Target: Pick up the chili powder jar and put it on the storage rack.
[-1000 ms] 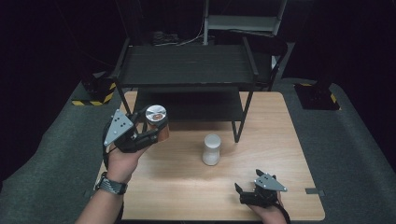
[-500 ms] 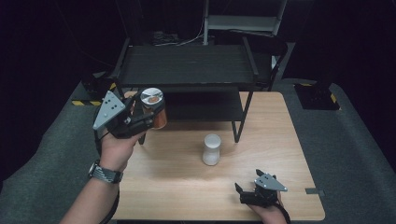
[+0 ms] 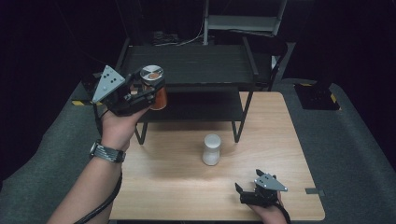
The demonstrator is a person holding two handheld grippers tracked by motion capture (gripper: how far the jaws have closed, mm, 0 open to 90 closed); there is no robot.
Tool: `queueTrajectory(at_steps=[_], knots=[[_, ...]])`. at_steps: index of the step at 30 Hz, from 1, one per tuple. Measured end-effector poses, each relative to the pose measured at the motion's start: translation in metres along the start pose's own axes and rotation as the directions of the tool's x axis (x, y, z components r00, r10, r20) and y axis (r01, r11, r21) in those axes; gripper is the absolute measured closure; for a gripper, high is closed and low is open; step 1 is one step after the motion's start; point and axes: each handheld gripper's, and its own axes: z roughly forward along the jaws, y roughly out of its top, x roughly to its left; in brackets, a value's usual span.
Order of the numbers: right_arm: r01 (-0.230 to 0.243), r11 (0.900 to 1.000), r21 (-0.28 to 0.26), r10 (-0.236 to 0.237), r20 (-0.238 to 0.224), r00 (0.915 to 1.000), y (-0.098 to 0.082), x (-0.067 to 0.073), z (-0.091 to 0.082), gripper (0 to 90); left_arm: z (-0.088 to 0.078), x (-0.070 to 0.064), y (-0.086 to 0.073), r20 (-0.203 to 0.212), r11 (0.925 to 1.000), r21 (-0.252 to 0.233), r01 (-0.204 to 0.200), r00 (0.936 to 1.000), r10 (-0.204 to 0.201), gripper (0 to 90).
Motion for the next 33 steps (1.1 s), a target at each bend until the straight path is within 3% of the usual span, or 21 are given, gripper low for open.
queueTrajectory(at_steps=[3, 13, 19, 33], knots=[[0.0, 1.0, 0.003, 0.0, 0.0, 1.0, 0.001, 0.0, 0.0, 1.9, 0.005, 0.001, 0.005, -0.005, 0.9999, -0.006, 0.011, 0.9999, -0.011, 34.8], [0.003, 1.0, 0.001, -0.003, -0.003, 1.0, 0.0, 0.0, 0.0, 1.9, 0.033, 0.001, 0.028, -0.05, 0.9996, -0.004, -0.028, 0.9984, 0.028, 34.8], [0.008, 1.0, 0.004, -0.008, 0.0, 1.0, 0.001, 0.001, 0.0, 1.9, 0.05, 0.006, 0.028, -0.056, 1.0, -0.008, -0.001, 0.9985, 0.001, 34.8], [0.005, 1.0, -0.004, -0.005, -0.008, 1.0, -0.001, -0.001, 0.0, 1.9, 0.082, 0.016, 0.021, -0.09, 0.9998, 0.02, -0.008, 0.9959, 0.01, 34.8]])
